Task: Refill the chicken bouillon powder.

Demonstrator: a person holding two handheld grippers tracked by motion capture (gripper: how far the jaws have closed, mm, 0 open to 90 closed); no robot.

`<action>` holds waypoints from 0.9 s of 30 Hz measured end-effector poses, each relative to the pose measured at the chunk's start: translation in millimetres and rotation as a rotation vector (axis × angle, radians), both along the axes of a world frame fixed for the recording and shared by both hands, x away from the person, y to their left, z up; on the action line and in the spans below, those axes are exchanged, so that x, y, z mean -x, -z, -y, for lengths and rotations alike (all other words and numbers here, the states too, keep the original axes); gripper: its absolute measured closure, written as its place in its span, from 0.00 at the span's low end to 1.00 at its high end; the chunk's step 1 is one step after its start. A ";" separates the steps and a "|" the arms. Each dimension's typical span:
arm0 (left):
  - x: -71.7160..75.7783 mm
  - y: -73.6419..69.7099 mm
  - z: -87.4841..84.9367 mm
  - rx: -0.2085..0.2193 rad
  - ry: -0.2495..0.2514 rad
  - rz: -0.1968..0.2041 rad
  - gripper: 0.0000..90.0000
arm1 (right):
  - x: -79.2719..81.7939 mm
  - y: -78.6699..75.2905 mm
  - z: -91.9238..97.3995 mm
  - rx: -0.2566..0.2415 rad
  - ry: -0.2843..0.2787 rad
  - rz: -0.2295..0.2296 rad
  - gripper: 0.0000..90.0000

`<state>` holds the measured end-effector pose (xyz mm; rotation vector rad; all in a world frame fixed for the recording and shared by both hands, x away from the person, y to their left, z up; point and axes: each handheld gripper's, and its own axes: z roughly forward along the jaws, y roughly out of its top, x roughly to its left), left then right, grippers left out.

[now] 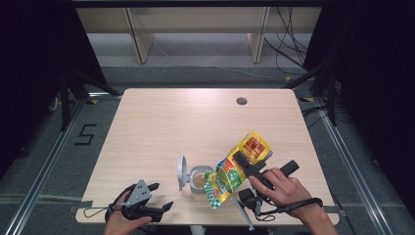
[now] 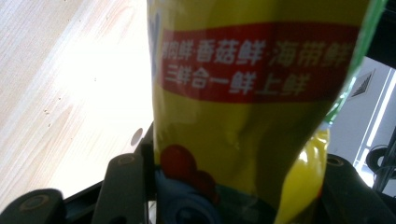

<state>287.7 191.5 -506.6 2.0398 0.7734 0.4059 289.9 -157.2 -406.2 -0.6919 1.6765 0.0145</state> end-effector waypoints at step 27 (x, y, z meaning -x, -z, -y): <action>-2.2 0.8 1.2 0.002 0.010 -0.003 0.22 | -0.6 3.2 4.4 -0.032 0.001 -0.013 0.57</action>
